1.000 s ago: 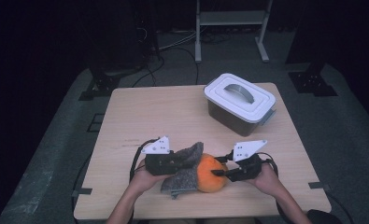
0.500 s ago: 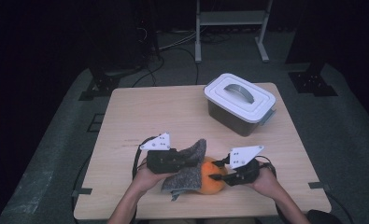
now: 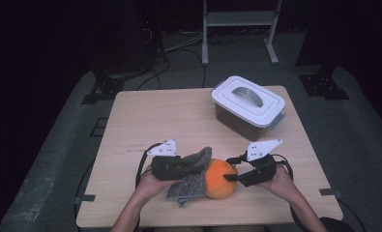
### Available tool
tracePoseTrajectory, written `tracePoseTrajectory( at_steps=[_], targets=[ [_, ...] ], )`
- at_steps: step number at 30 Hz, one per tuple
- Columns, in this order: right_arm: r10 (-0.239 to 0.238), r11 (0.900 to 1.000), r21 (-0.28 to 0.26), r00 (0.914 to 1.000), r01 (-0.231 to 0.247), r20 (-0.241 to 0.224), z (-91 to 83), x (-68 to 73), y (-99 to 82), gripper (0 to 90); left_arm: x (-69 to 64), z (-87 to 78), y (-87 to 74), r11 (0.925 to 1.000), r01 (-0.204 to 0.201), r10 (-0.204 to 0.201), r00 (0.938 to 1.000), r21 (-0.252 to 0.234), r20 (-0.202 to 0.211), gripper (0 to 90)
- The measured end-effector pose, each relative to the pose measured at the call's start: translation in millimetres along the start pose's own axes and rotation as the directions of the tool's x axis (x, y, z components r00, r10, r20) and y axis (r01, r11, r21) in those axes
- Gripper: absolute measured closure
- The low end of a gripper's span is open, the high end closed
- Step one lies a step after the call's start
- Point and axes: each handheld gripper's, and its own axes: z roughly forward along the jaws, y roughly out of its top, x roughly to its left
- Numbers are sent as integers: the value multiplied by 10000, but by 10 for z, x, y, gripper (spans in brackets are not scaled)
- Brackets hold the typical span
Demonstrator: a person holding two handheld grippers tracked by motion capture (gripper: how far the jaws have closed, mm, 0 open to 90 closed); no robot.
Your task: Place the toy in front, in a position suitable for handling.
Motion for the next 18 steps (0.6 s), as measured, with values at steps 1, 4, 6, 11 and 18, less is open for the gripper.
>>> tracePoseTrajectory(
  at_steps=[1, 4, 6, 11, 18],
  targets=[
    [-15, 10000, 42, 10000, 15, -81, 7, 18, 9, 404, -3, 8, 0, 10000, 28, -28, 10000, -32, 70, 786],
    [-196, 9998, 17, 9997, 196, -110, 45, 37, -12, 482, -17, 19, 21, 10000, 21, -20, 9999, -21, 151, 787],
    [-541, 9985, -125, 9985, 539, -94, 70, 58, -26, 548, -25, 16, 37, 9999, 85, -82, 9997, -110, 247, 787],
    [-1186, 9929, -112, 9922, 1182, -395, 185, 176, 17, 557, -101, 56, 114, 9996, -208, 217, 9985, -169, 503, 786],
    [-1794, 9836, 149, 9836, 1797, -188, 240, 260, 70, 579, -115, 50, 118, 9991, -414, 415, 9986, -34, 318, 787]
  ],
)
